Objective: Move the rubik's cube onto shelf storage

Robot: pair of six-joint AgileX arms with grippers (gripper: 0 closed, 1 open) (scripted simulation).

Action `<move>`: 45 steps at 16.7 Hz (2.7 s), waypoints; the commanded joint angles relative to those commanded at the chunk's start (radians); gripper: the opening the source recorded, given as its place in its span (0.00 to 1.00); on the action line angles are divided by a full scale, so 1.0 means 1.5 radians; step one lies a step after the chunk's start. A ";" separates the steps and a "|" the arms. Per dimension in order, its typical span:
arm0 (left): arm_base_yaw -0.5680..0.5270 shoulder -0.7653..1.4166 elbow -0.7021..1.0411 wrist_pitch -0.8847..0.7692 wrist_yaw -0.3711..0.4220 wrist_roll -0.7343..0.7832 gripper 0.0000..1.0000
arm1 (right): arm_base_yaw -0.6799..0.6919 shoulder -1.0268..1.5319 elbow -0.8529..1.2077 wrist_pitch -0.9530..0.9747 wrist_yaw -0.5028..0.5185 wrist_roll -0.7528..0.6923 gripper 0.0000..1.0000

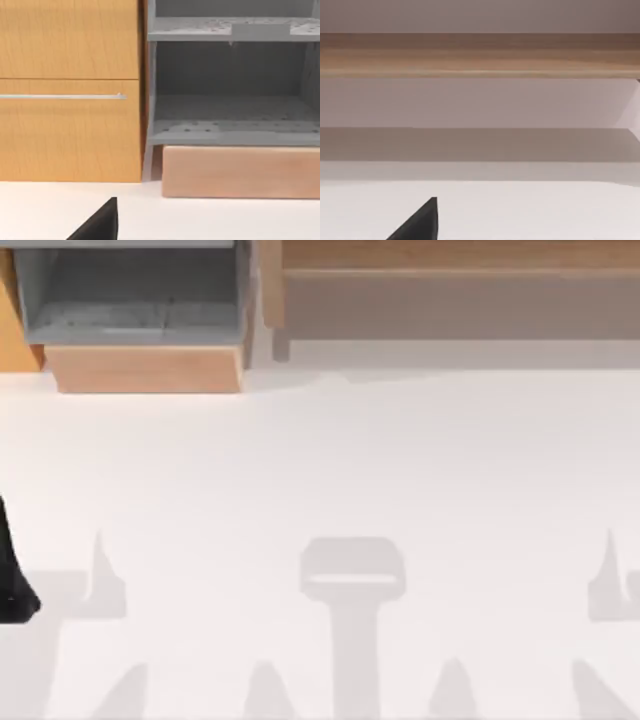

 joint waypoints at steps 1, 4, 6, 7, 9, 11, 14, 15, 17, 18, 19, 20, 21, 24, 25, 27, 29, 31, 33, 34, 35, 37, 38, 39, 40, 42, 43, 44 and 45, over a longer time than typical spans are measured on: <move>0.000 0.000 0.000 0.000 0.000 0.000 1.00 | 0.000 0.000 0.000 0.000 0.000 0.000 1.00; 0.007 0.017 0.004 0.007 0.005 0.011 1.00 | 0.000 0.000 0.000 0.000 0.000 0.000 1.00; 0.025 0.060 0.017 0.027 0.020 0.042 1.00 | 0.000 0.000 0.000 0.000 0.000 0.000 1.00; 0.037 0.090 0.026 0.041 0.030 0.064 1.00 | 0.000 0.000 0.000 0.000 0.000 0.000 1.00; 0.065 0.167 0.051 0.076 0.055 0.118 1.00 | 0.000 0.000 0.000 0.000 0.000 0.000 1.00; 0.097 0.264 0.083 0.120 0.085 0.184 1.00 | 0.000 0.000 0.000 0.000 0.000 0.000 1.00; 0.149 0.429 0.142 0.198 0.133 0.299 1.00 | 0.000 0.000 0.000 0.000 0.000 0.000 1.00; 0.167 0.488 0.164 0.226 0.150 0.340 1.00 | 0.000 0.000 0.000 0.000 0.000 0.000 1.00; 0.202 0.611 0.211 0.285 0.183 0.426 1.00 | 0.000 0.000 0.000 0.000 0.000 0.000 1.00; 0.219 0.673 0.236 0.315 0.200 0.469 1.00 | 0.000 0.000 0.000 0.000 0.000 0.000 1.00; 0.235 0.735 0.262 0.346 0.215 0.512 1.00 | 0.000 0.000 0.000 0.000 0.000 0.000 1.00; 0.249 0.797 0.289 0.377 0.230 0.555 1.00 | 0.000 0.000 0.000 0.000 0.000 0.000 1.00; 0.262 0.858 0.317 0.408 0.244 0.598 1.00 | 0.000 0.000 0.000 0.000 0.000 0.000 1.00; 0.290 1.031 0.404 0.499 0.277 0.719 1.00 | 0.000 0.000 0.000 0.000 0.000 0.000 1.00; 0.296 1.085 0.433 0.528 0.286 0.756 1.00 | 0.000 0.000 0.000 0.000 0.000 0.000 1.00; 0.304 1.183 0.490 0.582 0.299 0.824 1.00 | 0.000 0.000 0.000 0.000 0.000 0.000 1.00; 0.308 1.269 0.543 0.630 0.309 0.884 1.00 | 0.000 0.000 0.000 0.000 0.000 0.000 1.00; 0.309 1.341 0.589 0.671 0.314 0.933 1.00 | 0.000 0.000 0.000 0.000 0.000 0.000 1.00; 0.306 1.400 0.631 0.706 0.317 0.974 1.00 | 0.000 0.000 0.000 0.000 0.000 0.000 1.00; 0.304 1.425 0.649 0.721 0.317 0.991 1.00 | 0.000 0.000 0.000 0.000 0.000 0.000 1.00; 0.300 1.447 0.667 0.735 0.317 1.007 1.00 | 0.000 0.000 0.000 0.000 0.000 0.000 1.00; 0.293 1.483 0.697 0.758 0.315 1.031 1.00 | 0.000 0.000 0.000 0.000 0.000 0.000 1.00; 0.289 1.497 0.709 0.767 0.314 1.040 1.00 | 0.000 0.000 0.000 0.000 0.000 0.000 1.00; 0.285 1.508 0.720 0.774 0.312 1.048 1.00 | 0.000 0.000 0.000 0.000 0.000 0.000 1.00; 0.282 1.515 0.727 0.779 0.311 1.053 1.00 | 0.000 0.000 0.000 0.000 0.000 0.000 1.00; 0.279 1.520 0.733 0.783 0.310 1.056 1.00 | 0.000 0.000 0.000 0.000 0.000 0.000 1.00; 0.279 1.520 0.733 0.783 0.310 1.056 1.00 | 0.000 0.000 0.000 0.000 0.000 0.000 1.00; 0.279 1.520 0.733 0.783 0.310 1.056 1.00 | 0.000 0.000 0.000 0.000 0.000 0.000 1.00; 0.279 1.520 0.733 0.783 0.310 1.056 1.00 | 0.000 0.000 0.000 0.000 0.000 0.000 1.00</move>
